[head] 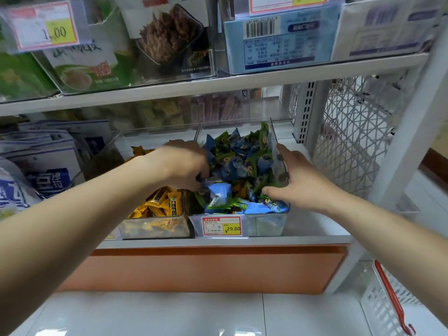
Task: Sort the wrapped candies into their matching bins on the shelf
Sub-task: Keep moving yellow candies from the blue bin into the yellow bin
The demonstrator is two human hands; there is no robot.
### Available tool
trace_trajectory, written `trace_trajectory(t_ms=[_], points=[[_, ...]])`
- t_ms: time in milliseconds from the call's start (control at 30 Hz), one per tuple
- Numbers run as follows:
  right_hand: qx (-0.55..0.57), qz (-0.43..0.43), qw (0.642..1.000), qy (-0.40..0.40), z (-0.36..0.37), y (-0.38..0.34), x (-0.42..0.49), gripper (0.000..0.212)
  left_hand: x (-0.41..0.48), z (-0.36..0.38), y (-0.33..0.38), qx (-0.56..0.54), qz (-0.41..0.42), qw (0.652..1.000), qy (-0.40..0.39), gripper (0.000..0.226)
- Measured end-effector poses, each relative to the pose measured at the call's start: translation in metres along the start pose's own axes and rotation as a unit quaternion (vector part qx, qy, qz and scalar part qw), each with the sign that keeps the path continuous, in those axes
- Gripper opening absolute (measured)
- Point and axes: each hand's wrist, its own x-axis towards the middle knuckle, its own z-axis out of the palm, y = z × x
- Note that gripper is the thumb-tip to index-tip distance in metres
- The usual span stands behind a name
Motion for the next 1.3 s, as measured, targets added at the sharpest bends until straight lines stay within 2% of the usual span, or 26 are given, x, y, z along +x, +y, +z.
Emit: trace_trajectory(t_ms=[67,100,167,233,267,300,367,400,533,667,733,800,867,1033,1133,1200,1300], points=[[-0.004,0.002,1.000,-0.001,0.001,0.000,0.001,0.094,-0.001,-0.001,0.000,-0.006,-0.034,0.999,-0.036,0.032],[-0.007,0.002,1.000,-0.001,0.001,0.000,0.002,0.094,-0.002,-0.002,0.004,-0.013,-0.052,0.998,-0.026,0.036],[-0.013,0.001,1.000,0.000,0.002,0.000,0.003,0.094,0.002,-0.004,0.017,-0.043,-0.052,0.995,0.078,0.041],[-0.011,-0.002,1.000,0.004,0.003,0.000,0.003,0.094,0.009,-0.004,0.037,-0.153,0.005,0.973,0.174,0.034],[-0.009,-0.004,1.000,0.006,0.003,0.001,0.003,0.094,0.012,-0.003,0.045,-0.215,0.034,0.962,0.164,0.031],[-0.009,-0.005,1.000,0.007,0.004,0.001,0.003,0.094,0.015,-0.001,0.051,-0.248,0.054,0.960,0.121,0.029],[-0.014,-0.002,1.000,0.005,0.004,0.001,0.003,0.093,0.020,0.010,0.053,-0.223,0.065,0.972,0.025,0.026],[-0.016,-0.002,1.000,0.002,0.004,0.001,0.003,0.092,0.019,0.015,0.049,-0.203,0.061,0.977,0.003,0.024],[-0.021,-0.003,1.000,-0.002,0.003,0.002,0.003,0.089,0.009,0.018,0.022,-0.151,0.049,0.987,-0.005,0.021],[-0.018,-0.008,1.000,-0.002,0.002,0.002,0.001,0.089,0.011,0.015,0.016,-0.140,0.018,0.988,-0.062,0.024],[-0.015,-0.008,1.000,0.001,0.002,0.002,0.000,0.090,0.023,0.016,0.024,-0.145,-0.021,0.986,-0.076,0.038],[-0.017,-0.008,1.000,0.000,0.003,0.001,0.001,0.093,0.036,0.019,0.035,-0.154,-0.061,0.985,-0.049,0.053],[-0.020,-0.006,1.000,-0.002,0.003,0.002,0.001,0.094,0.047,0.021,0.043,-0.173,-0.095,0.980,-0.005,0.055],[-0.036,0.005,0.999,-0.014,0.001,0.001,0.000,0.103,0.046,0.034,0.051,-0.237,-0.123,0.957,0.112,0.025],[-0.030,0.005,0.999,-0.014,0.001,0.000,0.000,0.103,0.040,0.043,0.056,-0.187,-0.113,0.958,0.183,0.022],[-0.026,0.008,1.000,-0.015,0.000,0.000,0.000,0.104,0.040,0.045,0.057,-0.198,-0.117,0.953,0.197,0.016],[-0.026,0.007,1.000,-0.013,0.001,-0.002,-0.001,0.103,0.041,0.044,0.056,-0.333,-0.109,0.920,0.178,0.018]])
